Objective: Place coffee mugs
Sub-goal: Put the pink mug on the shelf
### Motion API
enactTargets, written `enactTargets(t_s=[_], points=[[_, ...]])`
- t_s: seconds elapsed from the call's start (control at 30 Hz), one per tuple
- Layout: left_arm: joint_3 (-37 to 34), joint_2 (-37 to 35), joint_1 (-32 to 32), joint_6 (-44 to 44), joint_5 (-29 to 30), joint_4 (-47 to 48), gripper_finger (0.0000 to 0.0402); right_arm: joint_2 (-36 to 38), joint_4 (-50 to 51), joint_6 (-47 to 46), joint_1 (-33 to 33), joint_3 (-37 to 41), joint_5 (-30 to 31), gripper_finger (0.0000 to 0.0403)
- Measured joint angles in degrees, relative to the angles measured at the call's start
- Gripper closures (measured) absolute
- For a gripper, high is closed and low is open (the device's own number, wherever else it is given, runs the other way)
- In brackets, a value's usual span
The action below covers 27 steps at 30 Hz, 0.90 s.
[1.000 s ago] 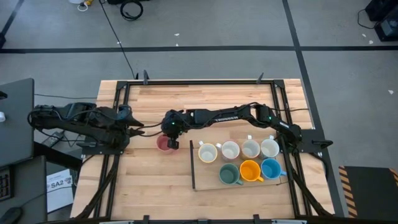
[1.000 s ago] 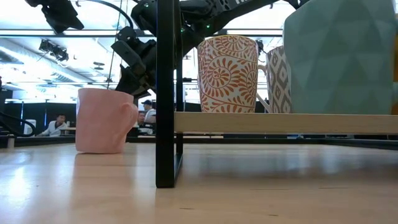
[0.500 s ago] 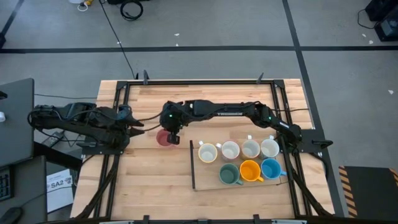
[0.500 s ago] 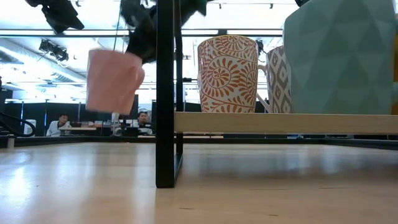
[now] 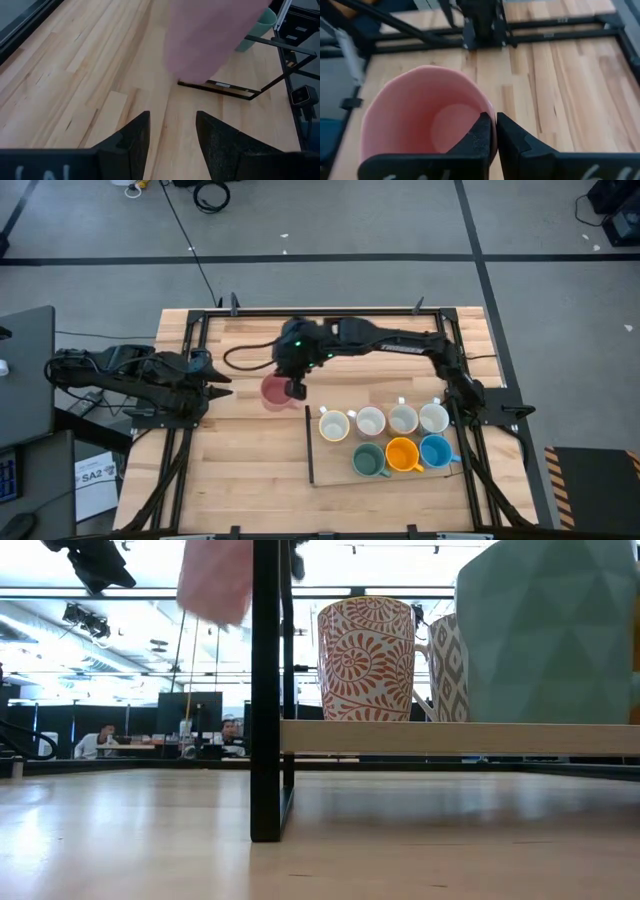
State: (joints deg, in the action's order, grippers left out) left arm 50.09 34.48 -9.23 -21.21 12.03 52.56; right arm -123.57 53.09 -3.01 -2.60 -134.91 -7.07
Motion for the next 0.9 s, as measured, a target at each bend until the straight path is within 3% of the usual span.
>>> enactTargets(t_s=[0.2,0.43,0.7,0.9], points=[[0.0,0.0,0.0,0.0,0.0,0.0,0.0235,8.0,4.5,-0.8,2.8,0.0,-0.4,0.0383],[0.0,0.0,0.0,0.0,0.0,0.0,0.0235,14.2,13.8,-3.5,11.4,0.0,4.5,0.0383],[0.0,0.0,0.0,-0.3,0.0,0.0,0.0235,14.9,24.1,-11.5,23.8,0.0,13.4,0.0383],[0.0,0.0,0.0,-0.7,0.0,-0.1,0.0235,14.1,22.3,-16.5,28.6,5.3,20.4,0.0383]])
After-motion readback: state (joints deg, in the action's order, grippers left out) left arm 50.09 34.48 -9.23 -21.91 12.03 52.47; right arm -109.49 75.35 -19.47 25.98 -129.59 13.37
